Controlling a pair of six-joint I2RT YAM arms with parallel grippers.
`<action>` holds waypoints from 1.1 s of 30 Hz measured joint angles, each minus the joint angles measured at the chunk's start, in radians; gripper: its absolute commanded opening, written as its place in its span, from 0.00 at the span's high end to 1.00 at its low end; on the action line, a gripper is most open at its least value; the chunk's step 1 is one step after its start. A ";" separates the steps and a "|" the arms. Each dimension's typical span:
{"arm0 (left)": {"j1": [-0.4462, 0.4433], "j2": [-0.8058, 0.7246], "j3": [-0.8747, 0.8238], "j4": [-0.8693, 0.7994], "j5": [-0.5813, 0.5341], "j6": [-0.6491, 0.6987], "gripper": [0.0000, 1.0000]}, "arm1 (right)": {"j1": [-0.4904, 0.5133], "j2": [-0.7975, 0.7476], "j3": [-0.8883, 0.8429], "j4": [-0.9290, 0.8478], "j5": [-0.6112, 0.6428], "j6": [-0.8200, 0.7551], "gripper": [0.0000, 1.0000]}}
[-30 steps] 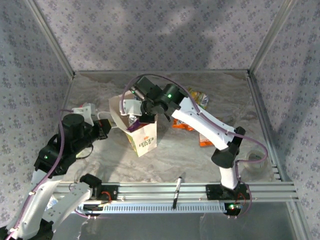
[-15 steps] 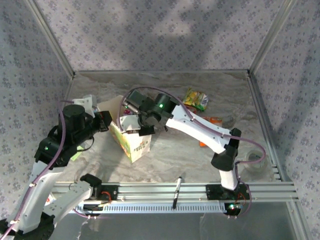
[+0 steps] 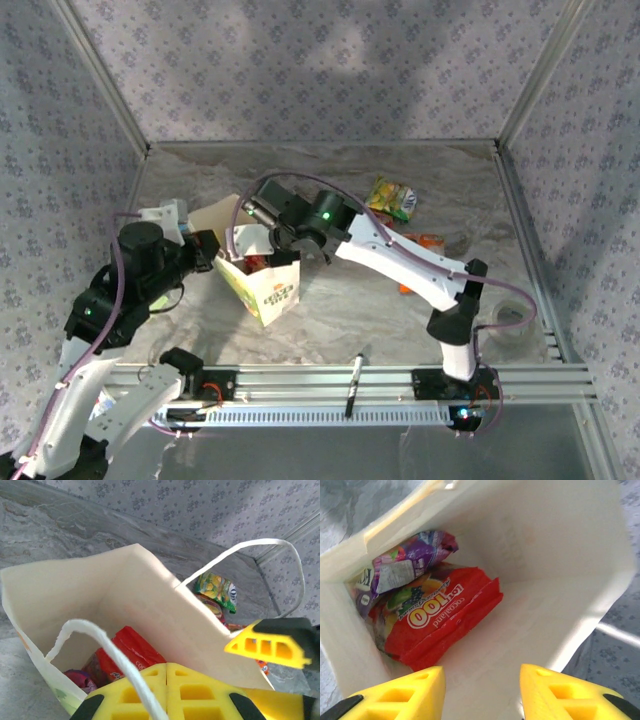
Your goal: Place the snacks into the paper bag
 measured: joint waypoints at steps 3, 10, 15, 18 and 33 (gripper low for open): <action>0.002 -0.002 -0.001 0.000 0.000 -0.003 0.94 | -0.003 -0.054 -0.022 0.043 0.002 0.020 0.53; 0.004 -0.008 -0.013 -0.001 0.000 -0.011 0.95 | -0.037 -0.226 -0.096 0.148 -0.011 0.106 0.50; 0.004 -0.022 -0.014 -0.008 0.000 -0.013 0.94 | -0.096 -0.383 -0.240 0.230 -0.019 0.193 0.46; 0.004 -0.033 -0.020 -0.018 0.000 -0.013 0.94 | -0.187 -0.471 -0.346 0.251 -0.043 0.274 0.45; 0.006 -0.030 -0.037 -0.023 0.001 -0.013 0.94 | -0.811 -0.581 -0.779 0.357 -0.249 0.808 0.40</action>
